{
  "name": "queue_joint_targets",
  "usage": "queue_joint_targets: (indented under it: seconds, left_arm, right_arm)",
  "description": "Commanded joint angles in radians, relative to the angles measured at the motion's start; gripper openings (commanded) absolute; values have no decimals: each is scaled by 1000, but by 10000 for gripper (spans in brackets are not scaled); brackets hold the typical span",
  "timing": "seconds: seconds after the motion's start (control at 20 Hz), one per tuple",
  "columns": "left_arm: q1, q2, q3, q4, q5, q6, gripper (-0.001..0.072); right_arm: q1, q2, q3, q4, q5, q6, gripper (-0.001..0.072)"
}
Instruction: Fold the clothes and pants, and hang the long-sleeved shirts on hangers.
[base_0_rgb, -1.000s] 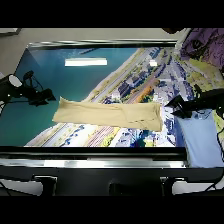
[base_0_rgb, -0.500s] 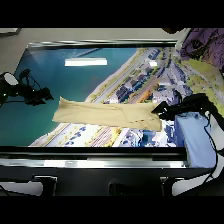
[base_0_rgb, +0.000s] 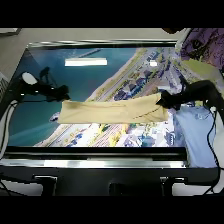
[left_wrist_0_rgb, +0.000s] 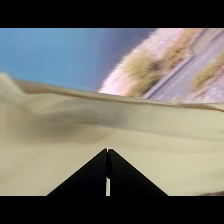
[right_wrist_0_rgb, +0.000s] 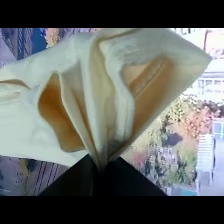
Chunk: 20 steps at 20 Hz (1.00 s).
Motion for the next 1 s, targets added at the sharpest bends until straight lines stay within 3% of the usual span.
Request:
queue_joint_targets:
  seconds: [0.0,0.25,0.5,0.95]
  left_arm:
    - [-163,-78,0,-198,124,1,14]
    - [-423,-232,100,-413,260,1,14]
    - [-613,-407,323,-486,338,-67,13]
    - [-748,-593,505,-625,463,-132,13]
  right_arm:
    - [3,76,143,-118,-122,142,25]
    - [3,87,354,-184,-274,246,25]
    - [3,89,484,-213,-399,309,26]
    - [3,100,554,-216,-459,360,26]
